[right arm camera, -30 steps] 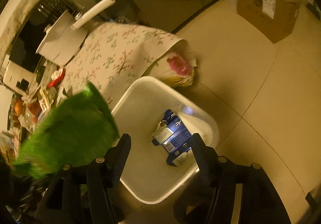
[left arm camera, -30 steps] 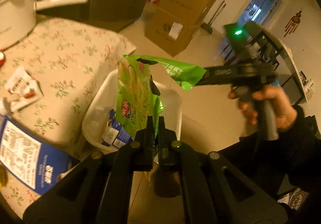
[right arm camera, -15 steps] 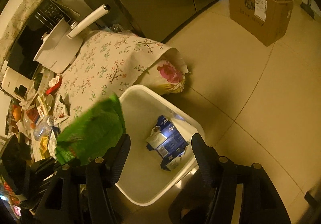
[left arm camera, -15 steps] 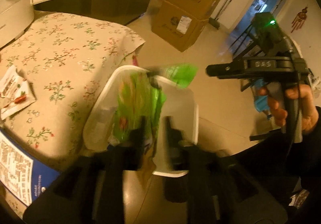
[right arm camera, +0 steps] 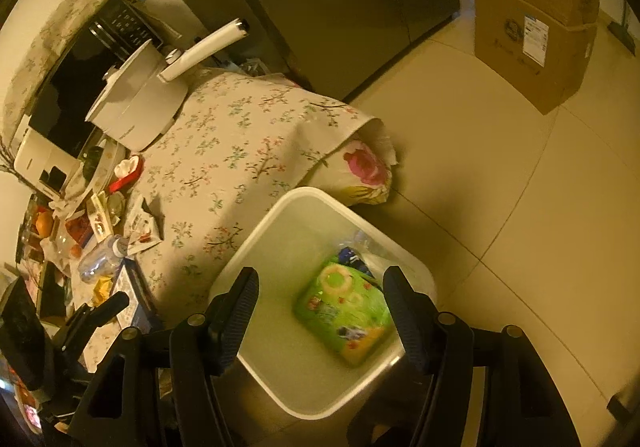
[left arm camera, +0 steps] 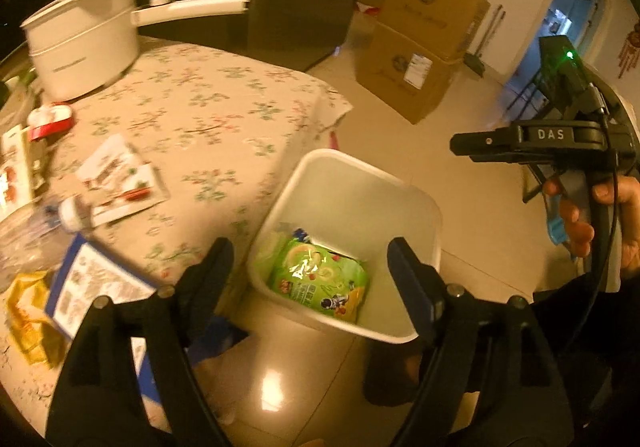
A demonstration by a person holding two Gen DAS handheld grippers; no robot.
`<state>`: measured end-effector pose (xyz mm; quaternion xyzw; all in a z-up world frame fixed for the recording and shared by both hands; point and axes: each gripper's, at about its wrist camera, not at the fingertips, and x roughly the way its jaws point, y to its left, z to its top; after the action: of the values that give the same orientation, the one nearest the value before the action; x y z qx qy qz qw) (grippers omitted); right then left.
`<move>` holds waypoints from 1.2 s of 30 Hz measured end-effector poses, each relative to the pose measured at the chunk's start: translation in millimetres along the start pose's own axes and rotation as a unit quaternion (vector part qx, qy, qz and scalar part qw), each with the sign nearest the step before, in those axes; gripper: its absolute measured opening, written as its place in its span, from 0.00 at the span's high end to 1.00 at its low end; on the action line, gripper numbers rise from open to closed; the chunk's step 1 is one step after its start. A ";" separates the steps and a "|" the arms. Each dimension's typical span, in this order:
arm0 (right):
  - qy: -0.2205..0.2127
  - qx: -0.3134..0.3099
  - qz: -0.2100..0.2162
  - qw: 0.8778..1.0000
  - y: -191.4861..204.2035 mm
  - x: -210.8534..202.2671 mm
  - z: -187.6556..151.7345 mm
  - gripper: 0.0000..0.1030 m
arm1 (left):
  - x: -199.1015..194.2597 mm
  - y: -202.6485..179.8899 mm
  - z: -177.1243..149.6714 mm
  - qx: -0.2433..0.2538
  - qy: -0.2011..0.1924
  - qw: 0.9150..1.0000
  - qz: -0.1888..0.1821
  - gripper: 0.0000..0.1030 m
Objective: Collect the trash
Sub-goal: 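Return both tools to the table while the right gripper grasps the blue biscuit box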
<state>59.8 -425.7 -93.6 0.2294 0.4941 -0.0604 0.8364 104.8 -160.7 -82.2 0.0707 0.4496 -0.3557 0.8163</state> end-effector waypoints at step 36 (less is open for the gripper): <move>0.054 -0.337 0.057 0.938 238.9 57.8 -78.9 0.01 | -76.8 193.5 -88.2 -0.172 0.024 0.969 0.175 0.16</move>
<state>104.2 -171.5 -97.6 -0.0357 0.5161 0.1698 0.8388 142.8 60.0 -113.1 0.0149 0.5042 -0.1230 0.8547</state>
